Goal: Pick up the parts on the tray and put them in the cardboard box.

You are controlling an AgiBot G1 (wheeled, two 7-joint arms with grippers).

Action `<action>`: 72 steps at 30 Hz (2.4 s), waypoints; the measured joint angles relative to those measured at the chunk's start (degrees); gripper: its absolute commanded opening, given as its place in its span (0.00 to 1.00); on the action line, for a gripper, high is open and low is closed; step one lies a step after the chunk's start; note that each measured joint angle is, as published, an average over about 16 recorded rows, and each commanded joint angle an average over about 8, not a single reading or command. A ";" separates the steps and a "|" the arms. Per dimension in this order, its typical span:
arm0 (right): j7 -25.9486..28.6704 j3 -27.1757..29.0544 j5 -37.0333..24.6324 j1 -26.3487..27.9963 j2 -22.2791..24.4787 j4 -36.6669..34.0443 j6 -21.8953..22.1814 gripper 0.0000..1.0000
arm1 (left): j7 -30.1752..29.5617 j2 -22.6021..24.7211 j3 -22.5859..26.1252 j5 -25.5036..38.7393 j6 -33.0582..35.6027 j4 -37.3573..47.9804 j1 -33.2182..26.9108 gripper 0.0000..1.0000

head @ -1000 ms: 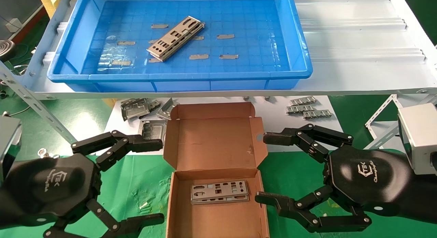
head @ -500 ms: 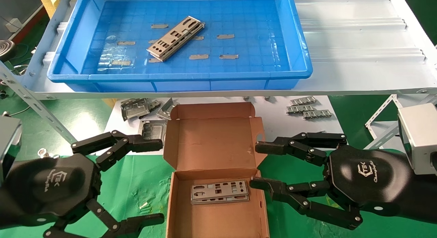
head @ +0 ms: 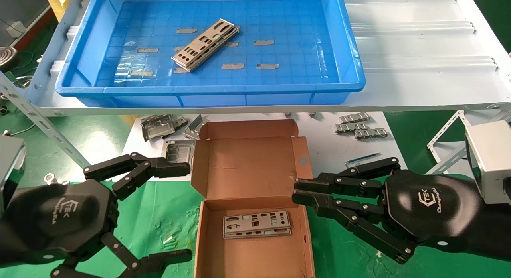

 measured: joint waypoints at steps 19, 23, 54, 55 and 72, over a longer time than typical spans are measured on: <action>0.00 0.00 0.00 0.00 0.00 0.00 0.00 0.00 | 0.00 0.00 0.00 0.00 0.00 0.00 0.00 1.00; 0.00 0.00 0.00 0.00 0.00 0.00 0.00 0.00 | 0.00 0.00 0.00 0.00 0.00 0.00 0.00 1.00; 0.00 0.00 0.00 0.00 0.00 0.00 0.00 0.00 | -4.48 8.94 4.22 10.77 -8.55 9.64 -19.26 1.00; 0.00 0.00 0.00 0.00 0.00 0.00 0.00 0.00 | -4.89 10.13 5.01 12.42 -9.40 11.35 -21.35 1.00; 0.00 0.00 0.00 0.00 0.00 0.00 0.00 0.31 | -7.06 33.10 17.47 36.12 -23.25 50.63 -49.90 1.00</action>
